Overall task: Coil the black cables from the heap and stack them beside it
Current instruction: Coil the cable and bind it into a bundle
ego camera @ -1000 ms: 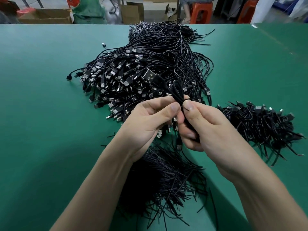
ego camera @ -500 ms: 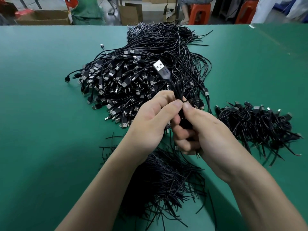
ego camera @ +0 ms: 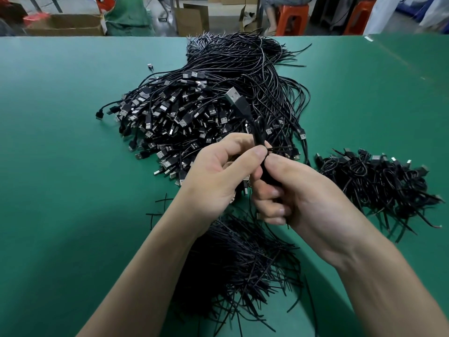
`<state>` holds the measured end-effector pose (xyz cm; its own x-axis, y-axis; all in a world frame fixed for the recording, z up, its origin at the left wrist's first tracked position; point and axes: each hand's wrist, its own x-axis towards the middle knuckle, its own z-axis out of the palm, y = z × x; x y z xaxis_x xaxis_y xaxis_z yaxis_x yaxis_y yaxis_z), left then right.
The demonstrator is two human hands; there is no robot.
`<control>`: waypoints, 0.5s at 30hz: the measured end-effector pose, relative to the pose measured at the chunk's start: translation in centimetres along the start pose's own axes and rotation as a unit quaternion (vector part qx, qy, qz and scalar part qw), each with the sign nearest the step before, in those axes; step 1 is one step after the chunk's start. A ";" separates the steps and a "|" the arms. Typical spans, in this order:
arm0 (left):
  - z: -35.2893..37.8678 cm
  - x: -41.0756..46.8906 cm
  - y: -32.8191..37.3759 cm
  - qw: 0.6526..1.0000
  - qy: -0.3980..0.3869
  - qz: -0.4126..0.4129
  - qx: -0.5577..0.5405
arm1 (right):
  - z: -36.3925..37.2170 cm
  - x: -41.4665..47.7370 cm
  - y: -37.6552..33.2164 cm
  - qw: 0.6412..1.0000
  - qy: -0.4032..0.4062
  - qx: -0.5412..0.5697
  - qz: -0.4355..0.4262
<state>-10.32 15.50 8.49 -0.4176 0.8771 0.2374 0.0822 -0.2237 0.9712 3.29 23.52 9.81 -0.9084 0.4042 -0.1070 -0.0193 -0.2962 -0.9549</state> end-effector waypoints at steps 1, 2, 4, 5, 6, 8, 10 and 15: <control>0.1 0.0 0.0 1.000 0.006 -0.011 -0.001 | 0.1 0.1 0.1 1.000 0.008 -0.013 -0.003; 0.1 -0.1 -0.1 1.000 0.009 -0.028 -0.008 | 0.2 0.1 0.1 0.999 0.018 -0.032 -0.009; 0.2 -0.2 -0.1 0.998 0.002 -0.055 -0.024 | 0.3 0.2 0.3 0.993 0.051 -0.101 -0.031; 0.2 -0.2 -0.1 0.998 0.007 -0.057 -0.017 | 0.3 0.3 0.3 0.984 0.076 -0.157 -0.047; 0.1 -0.1 -0.2 0.998 0.018 -0.052 0.001 | 0.2 0.4 0.5 0.965 0.110 -0.228 -0.071; -0.2 0.0 -0.2 0.998 0.033 -0.040 0.042 | -0.5 0.4 0.7 0.895 0.194 -0.374 -0.142; -0.5 0.1 -0.2 0.997 0.024 -0.052 0.059 | -1.3 0.3 0.4 0.830 0.223 -0.461 -0.222; -1.2 -0.1 0.1 0.989 -0.055 -0.106 0.084 | -2.9 0.0 -0.5 0.751 0.169 -0.522 -0.367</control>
<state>-11.34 14.93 8.52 -0.3417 0.9396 0.0198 0.1555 0.0357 0.9872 4.49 26.19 9.44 -0.6522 0.3756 0.6585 0.0355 0.8828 -0.4684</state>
